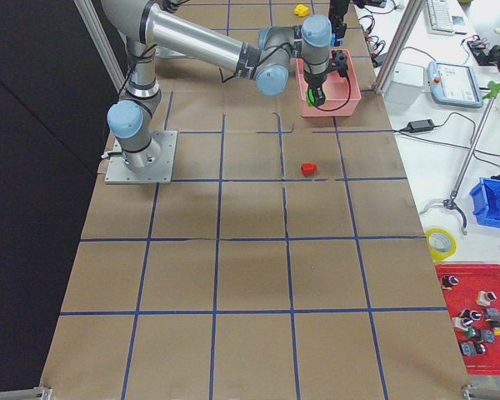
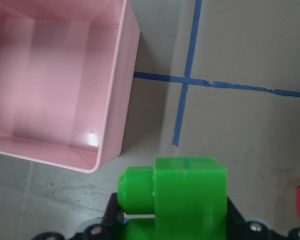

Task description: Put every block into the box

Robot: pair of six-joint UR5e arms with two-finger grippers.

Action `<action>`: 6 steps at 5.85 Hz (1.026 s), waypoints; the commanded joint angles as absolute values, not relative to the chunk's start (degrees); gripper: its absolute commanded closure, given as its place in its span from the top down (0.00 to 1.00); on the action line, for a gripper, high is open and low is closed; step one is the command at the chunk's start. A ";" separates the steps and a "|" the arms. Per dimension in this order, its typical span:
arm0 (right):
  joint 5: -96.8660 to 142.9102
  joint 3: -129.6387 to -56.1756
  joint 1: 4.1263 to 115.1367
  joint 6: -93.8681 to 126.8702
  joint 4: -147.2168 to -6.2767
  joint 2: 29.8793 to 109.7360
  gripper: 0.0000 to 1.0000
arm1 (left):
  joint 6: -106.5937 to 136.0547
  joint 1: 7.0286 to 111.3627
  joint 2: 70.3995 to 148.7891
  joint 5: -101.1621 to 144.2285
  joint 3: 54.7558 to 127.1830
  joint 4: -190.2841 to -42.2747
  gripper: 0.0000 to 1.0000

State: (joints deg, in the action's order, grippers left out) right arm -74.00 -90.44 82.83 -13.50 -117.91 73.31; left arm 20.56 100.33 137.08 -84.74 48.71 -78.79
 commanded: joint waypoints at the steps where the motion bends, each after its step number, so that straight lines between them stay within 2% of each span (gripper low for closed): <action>1: -71.82 -90.35 90.49 1.68 -129.22 68.50 0.05 | 21.80 101.51 137.90 -85.08 50.96 -76.64 0.38; 2: -69.20 -90.09 93.05 7.85 -132.51 65.60 0.05 | 21.88 101.51 137.38 -85.17 51.06 -76.03 0.99; 4: -58.92 -88.61 93.51 15.27 -140.61 62.07 0.07 | 19.00 96.63 132.75 -87.53 51.06 -78.73 1.00; 5: -59.24 -84.77 93.43 15.03 -140.71 60.66 0.50 | 12.28 91.81 129.15 -87.80 51.33 -83.10 1.00; 6: -59.06 -83.60 93.51 14.94 -140.63 59.17 0.99 | 6.56 86.62 126.94 -87.80 51.59 -85.67 1.00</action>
State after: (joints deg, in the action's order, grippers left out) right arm -59.41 -85.32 93.46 14.85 -140.46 60.65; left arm 11.94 91.33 129.41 -87.68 51.37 -82.90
